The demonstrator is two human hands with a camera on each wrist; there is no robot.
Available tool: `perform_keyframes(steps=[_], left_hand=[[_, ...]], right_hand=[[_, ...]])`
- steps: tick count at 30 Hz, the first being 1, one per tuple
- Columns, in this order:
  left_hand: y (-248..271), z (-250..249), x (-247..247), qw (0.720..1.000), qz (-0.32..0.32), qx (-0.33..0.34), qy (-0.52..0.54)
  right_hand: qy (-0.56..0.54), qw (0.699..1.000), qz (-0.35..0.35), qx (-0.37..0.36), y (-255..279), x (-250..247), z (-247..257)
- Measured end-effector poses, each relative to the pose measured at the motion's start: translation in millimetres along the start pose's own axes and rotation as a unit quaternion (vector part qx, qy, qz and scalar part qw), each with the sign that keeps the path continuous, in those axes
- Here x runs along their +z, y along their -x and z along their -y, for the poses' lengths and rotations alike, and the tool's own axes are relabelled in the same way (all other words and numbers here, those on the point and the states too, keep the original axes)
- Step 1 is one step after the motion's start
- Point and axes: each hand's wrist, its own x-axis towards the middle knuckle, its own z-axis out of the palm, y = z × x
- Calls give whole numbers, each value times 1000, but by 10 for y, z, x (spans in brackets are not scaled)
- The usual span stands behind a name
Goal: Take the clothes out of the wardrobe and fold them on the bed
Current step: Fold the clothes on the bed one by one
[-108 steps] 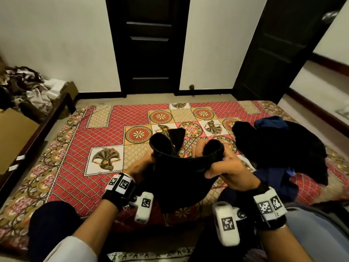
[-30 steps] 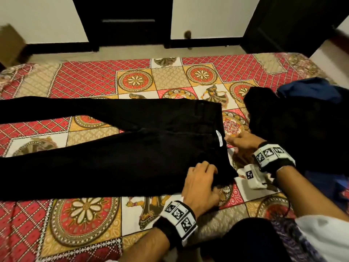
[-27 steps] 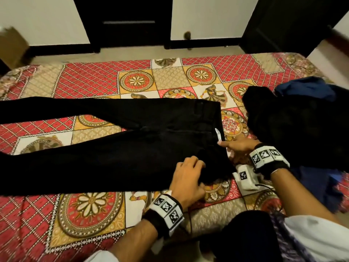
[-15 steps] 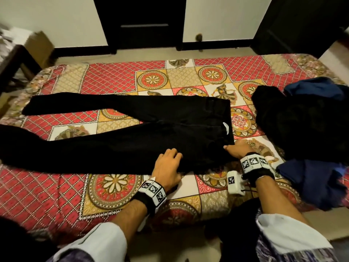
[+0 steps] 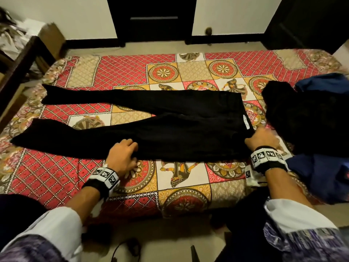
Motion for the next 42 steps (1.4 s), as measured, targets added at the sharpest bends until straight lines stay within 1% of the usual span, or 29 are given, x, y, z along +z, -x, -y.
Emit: perform_keyframes(steps=[2, 3, 4, 5, 7, 8, 10, 12, 15, 17, 20, 23, 25, 28, 29, 31, 32, 35, 36, 39, 42], left_hand=[[75, 248, -41, 1000, -5, -25, -8], [108, 368, -57, 999, -3, -38, -8], [127, 469, -66, 999, 1, -45, -7], [156, 581, -76, 999, 5, -53, -8], [241, 805, -109, 996, 6, -86, 1], [300, 926, -131, 994, 0, -105, 15], [382, 1105, -172, 988, -9, -142, 68], [479, 1322, -205, 972, -14, -194, 132], [595, 1660, -270, 925, -62, -306, 217], [625, 1956, -291, 892, -86, -381, 226], [621, 2374, -315, 854, -123, -458, 214], [614, 2816, -312, 813, -139, -524, 211], [594, 3048, -316, 811, -144, -527, 211], [546, 3345, -295, 834, -123, -495, 210], [525, 3367, -309, 839, -113, -486, 217], [479, 3410, -309, 841, -112, -480, 224], [447, 3440, -314, 836, -127, -482, 229], [397, 3506, -362, 802, -163, -518, 251], [382, 3549, -362, 794, -167, -519, 270], [403, 3676, -342, 769, -149, -528, 328], [535, 3748, -476, 767, -145, -521, 345]], right_hand=[[1, 994, -50, -101, 198, -65, 209], [-16, 987, -54, -152, 304, -78, 320], [-37, 979, -40, -199, 392, -57, 394], [-49, 970, -10, -239, 501, -22, 473], [-40, 948, 49, -311, 745, 83, 643], [-28, 936, 64, -345, 868, 147, 738], [2, 915, 87, -395, 1068, 267, 869], [40, 898, 96, -428, 1245, 419, 997], [79, 877, 93, -464, 1439, 629, 1109], [79, 868, 83, -482, 1530, 794, 1175], [54, 866, 55, -495, 1611, 930, 1246], [28, 863, 24, -505, 1678, 1033, 1343], [6, 864, 14, -502, 1709, 1071, 1372], [-22, 869, 11, -495, 1755, 1113, 1456], [-34, 871, 11, -490, 1774, 1105, 1485], [-61, 880, 18, -470, 1786, 1109, 1544], [-75, 887, 21, -455, 1788, 1110, 1566], [-86, 903, 28, -421, 1805, 1122, 1628], [-78, 905, 31, -417, 1823, 1139, 1642], [-73, 902, 36, -423, 1865, 1186, 1639], [-69, 901, 37, -428, 1860, 1222, 1602]])
